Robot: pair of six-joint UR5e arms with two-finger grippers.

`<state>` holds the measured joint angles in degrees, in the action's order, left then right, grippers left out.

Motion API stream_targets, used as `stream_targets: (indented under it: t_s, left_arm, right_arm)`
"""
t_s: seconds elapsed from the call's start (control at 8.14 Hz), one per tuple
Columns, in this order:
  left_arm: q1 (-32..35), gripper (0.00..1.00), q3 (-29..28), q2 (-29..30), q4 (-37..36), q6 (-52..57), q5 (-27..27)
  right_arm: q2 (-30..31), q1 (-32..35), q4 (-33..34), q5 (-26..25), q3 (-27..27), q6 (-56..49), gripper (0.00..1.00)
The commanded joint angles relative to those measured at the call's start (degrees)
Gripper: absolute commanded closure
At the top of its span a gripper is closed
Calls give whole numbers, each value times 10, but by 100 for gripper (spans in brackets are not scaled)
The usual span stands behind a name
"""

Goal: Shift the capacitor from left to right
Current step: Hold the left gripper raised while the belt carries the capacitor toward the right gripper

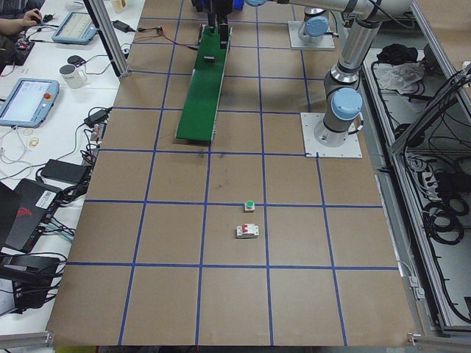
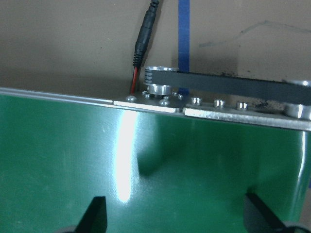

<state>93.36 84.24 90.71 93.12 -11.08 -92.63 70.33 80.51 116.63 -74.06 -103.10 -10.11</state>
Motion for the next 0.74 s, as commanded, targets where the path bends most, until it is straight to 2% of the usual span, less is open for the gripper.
stream_targets:
  t_s: [0.0,0.61]
  left_arm:
    - [0,0,0,0,-1,0,0]
    - [0,0,0,1,-1,0,0]
  right_arm:
    - [-1,0,0,1,0,0,0]
    - [-2,0,0,6,0,1,0]
